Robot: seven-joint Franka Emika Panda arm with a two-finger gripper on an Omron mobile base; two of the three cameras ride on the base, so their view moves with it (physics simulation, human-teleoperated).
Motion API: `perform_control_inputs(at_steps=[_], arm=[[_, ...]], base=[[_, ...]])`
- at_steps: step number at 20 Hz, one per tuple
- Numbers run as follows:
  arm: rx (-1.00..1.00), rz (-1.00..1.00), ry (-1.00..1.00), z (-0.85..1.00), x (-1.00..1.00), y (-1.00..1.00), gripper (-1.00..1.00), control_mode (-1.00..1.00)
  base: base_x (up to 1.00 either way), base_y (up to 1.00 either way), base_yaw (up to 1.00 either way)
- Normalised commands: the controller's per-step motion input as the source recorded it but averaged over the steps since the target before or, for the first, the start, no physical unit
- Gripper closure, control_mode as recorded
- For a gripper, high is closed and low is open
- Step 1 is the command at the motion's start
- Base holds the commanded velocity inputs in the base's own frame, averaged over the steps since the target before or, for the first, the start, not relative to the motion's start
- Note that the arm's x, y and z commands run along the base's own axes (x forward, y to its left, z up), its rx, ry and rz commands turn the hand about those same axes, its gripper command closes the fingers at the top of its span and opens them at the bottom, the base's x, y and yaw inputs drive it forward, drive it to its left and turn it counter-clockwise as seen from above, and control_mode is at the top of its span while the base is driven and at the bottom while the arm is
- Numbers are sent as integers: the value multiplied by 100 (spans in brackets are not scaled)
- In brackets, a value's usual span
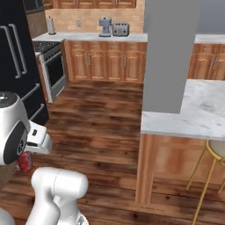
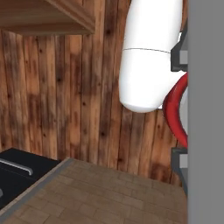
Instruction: Four empty soda cans are scattered around the kitchen. Gather all the cans and cluster them next to the stove for recycling.
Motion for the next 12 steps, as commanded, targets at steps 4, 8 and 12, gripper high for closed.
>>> perform_control_inputs(at_steps=[4, 8, 12], arm=[[0, 0, 0, 0, 0, 0, 100, 100], [0, 0, 0, 0, 0, 0, 100, 100], [0, 0, 0, 0, 0, 0, 100, 100]], base=[[42, 68, 0], [54, 54, 0], [84, 50, 0]])
